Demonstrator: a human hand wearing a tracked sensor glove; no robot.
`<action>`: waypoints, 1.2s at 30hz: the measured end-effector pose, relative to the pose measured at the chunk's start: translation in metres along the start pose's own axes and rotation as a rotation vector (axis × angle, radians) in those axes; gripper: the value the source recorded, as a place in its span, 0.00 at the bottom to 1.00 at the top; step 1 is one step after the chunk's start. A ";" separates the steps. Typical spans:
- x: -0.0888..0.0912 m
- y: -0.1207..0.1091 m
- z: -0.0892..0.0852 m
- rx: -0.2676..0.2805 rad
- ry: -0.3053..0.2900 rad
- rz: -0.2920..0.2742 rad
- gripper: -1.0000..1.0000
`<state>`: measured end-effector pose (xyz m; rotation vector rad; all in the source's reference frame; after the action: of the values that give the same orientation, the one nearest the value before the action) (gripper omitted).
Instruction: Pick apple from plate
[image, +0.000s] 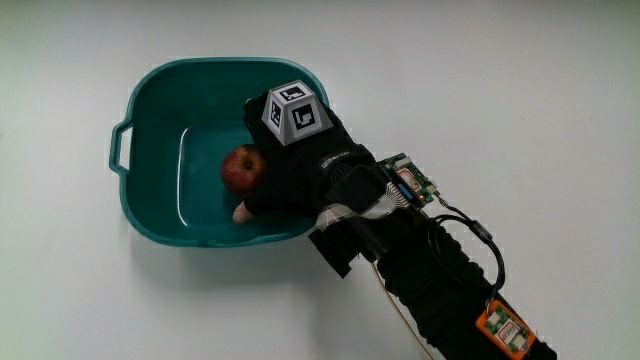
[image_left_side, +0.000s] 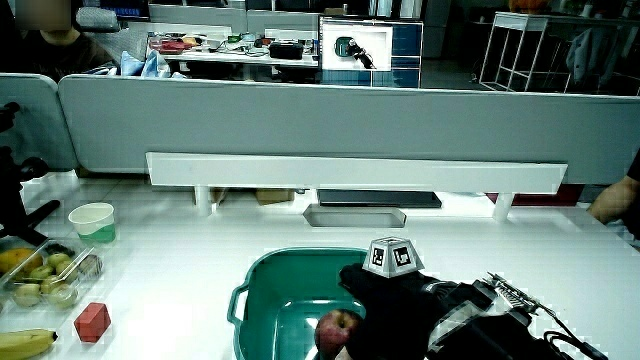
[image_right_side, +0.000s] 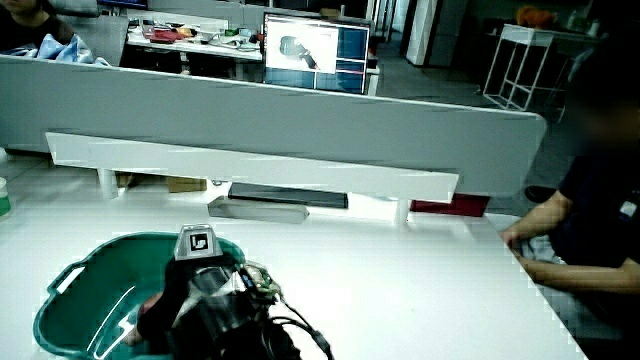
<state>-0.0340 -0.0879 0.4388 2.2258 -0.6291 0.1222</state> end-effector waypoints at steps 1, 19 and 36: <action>0.000 0.000 0.000 -0.007 0.009 0.014 0.50; 0.002 0.008 -0.005 0.015 0.052 0.039 0.64; -0.001 0.009 -0.006 0.072 0.053 0.064 0.86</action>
<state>-0.0382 -0.0879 0.4489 2.2646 -0.6760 0.2392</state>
